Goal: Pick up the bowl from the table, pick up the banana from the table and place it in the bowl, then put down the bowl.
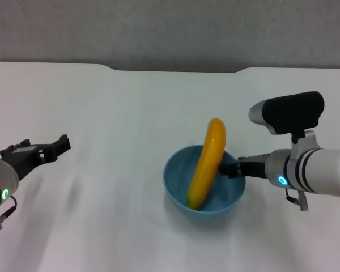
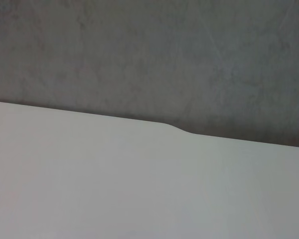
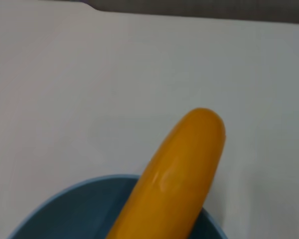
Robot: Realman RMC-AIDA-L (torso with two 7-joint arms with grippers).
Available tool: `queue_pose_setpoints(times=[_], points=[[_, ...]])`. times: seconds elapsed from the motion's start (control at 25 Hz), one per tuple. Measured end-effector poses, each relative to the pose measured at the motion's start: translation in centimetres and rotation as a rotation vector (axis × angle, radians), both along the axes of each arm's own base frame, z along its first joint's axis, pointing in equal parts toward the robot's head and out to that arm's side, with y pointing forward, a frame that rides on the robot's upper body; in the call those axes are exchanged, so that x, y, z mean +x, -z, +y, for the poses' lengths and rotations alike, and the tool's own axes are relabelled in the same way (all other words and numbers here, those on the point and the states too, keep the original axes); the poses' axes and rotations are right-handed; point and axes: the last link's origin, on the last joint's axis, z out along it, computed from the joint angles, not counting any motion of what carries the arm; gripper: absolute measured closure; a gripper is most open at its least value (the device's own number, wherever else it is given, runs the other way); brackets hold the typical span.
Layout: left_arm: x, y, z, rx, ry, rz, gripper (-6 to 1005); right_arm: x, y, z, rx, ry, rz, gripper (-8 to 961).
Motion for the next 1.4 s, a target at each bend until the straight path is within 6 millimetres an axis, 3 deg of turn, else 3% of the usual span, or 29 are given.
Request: queue_pose_setpoints(times=[0.16, 0.4, 0.44, 0.72, 1.04, 1.4], points=[[-0.1, -0.1, 0.0, 0.002, -0.003, 0.0, 92, -0.6, -0.7, -0.8, 0.026, -0.058, -0.006, 592], [-0.7, -0.4, -0.5, 0.016, -0.014, -0.003, 92, -0.4, -2.6, -2.3, 0.107, -0.161, -0.054, 370], [-0.7, -0.5, -0.5, 0.022, -0.013, -0.005, 92, -0.2, -3.1, -2.8, 0.148, -0.211, -0.067, 135], [-1.8, -1.3, -1.7, 0.125, 0.051, -0.026, 91, 1.8, -3.9, -4.1, 0.274, -0.296, -0.026, 103], [-4.8, -0.6, -3.9, 0.262, 0.192, -0.035, 91, 5.4, -4.9, -5.7, 0.475, -0.371, 0.174, 103], [-6.0, -0.4, -5.1, 0.332, 0.311, -0.046, 92, 8.1, -6.2, -7.1, 0.573, -0.483, 0.297, 102]])
